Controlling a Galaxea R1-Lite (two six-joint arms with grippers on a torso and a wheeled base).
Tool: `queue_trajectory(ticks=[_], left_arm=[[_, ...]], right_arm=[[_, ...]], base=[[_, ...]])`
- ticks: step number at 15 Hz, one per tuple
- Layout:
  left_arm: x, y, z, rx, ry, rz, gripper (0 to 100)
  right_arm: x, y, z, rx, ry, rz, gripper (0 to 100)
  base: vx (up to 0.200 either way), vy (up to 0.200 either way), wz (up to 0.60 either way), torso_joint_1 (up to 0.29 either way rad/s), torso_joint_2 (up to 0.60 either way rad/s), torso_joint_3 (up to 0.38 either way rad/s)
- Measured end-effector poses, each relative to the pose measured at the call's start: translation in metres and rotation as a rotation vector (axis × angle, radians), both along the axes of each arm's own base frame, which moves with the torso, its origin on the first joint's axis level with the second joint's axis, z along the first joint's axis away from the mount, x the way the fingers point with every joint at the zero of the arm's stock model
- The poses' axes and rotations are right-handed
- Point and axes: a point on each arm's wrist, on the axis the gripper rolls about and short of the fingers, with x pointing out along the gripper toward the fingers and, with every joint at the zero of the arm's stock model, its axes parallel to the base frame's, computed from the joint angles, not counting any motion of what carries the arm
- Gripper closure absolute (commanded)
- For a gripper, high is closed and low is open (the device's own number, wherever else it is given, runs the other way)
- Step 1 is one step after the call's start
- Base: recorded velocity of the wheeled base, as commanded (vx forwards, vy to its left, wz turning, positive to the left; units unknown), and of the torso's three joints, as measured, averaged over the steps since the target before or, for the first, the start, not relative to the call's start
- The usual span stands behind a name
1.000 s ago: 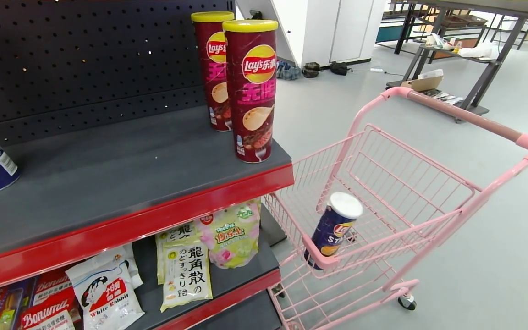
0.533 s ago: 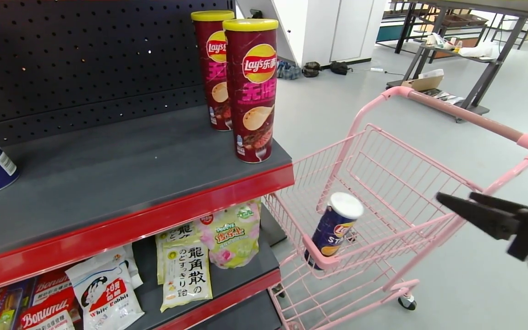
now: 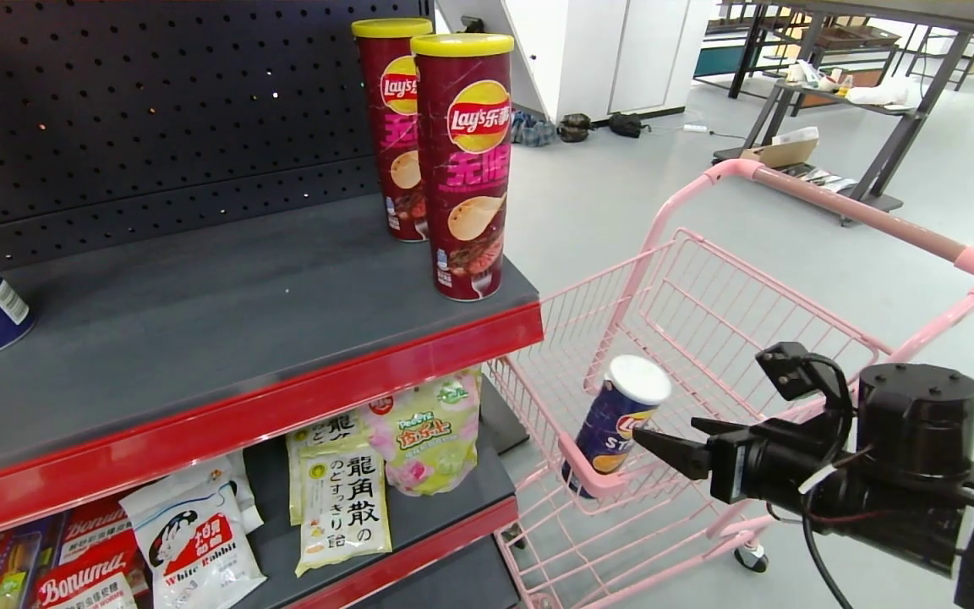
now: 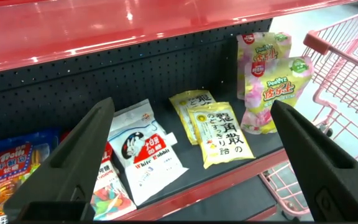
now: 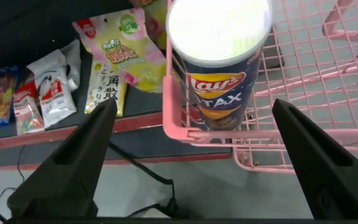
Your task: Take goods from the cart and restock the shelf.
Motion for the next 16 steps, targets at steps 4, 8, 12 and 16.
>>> queue_trajectory(ticks=[4,8,12,16], left_arm=[[0.0,0.0,0.0,0.0,-0.001,0.0,0],[0.0,0.0,0.0,0.0,-0.001,0.0,0],[0.0,0.0,0.0,0.0,-0.001,-0.001,0],[0.0,0.0,0.0,0.0,-0.001,-0.001,0]], right_arm=[[0.024,0.009,-0.019,-0.012,-0.001,-0.003,0],[0.048,0.019,-0.03,-0.014,-0.003,-0.005,0],[0.066,0.019,-0.04,-0.053,-0.017,-0.008,0],[0.076,0.017,-0.047,-0.053,-0.006,-0.023,0]], base=[[0.0,0.0,0.0,0.0,0.0,0.0],[0.0,0.0,0.0,0.0,0.0,0.0],[0.0,0.0,0.0,0.0,0.0,0.0],[0.0,0.0,0.0,0.0,0.0,0.0]])
